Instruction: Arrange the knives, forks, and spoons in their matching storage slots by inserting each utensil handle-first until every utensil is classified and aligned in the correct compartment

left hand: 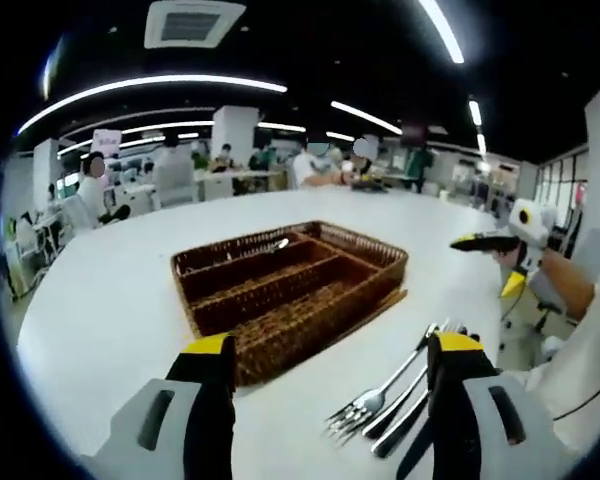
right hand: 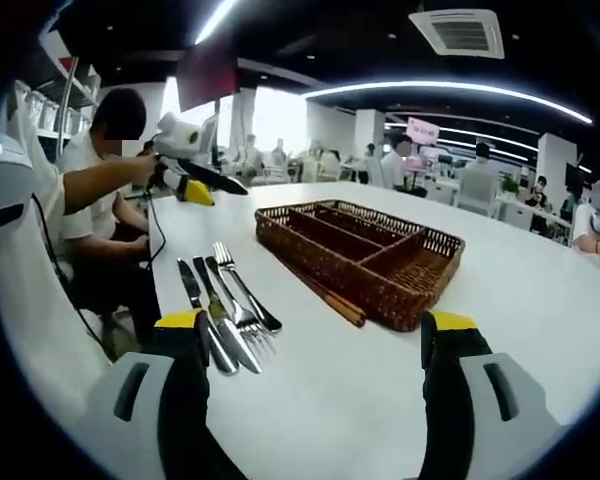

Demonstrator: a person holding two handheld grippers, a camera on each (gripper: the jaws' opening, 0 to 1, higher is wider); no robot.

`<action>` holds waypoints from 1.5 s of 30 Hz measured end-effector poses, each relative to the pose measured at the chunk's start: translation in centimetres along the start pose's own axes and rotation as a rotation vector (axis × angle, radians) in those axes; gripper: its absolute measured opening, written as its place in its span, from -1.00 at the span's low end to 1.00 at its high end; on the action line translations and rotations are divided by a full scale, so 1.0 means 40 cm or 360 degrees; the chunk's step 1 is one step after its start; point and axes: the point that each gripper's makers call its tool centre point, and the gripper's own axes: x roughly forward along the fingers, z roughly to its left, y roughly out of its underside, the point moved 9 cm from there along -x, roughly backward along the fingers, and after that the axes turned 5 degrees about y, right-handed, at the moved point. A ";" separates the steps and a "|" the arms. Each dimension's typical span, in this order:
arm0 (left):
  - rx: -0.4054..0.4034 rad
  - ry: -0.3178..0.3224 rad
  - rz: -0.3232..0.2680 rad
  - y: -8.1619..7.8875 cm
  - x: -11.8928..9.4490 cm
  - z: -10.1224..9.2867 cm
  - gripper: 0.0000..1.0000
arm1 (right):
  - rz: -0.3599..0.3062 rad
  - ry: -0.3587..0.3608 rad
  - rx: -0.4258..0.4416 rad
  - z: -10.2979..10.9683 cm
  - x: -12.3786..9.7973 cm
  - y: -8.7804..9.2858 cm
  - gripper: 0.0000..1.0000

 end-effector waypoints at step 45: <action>0.0036 -0.0143 0.0003 0.141 -0.065 -0.136 0.56 | 0.0015 -0.0191 -0.0078 0.057 0.084 -0.033 0.80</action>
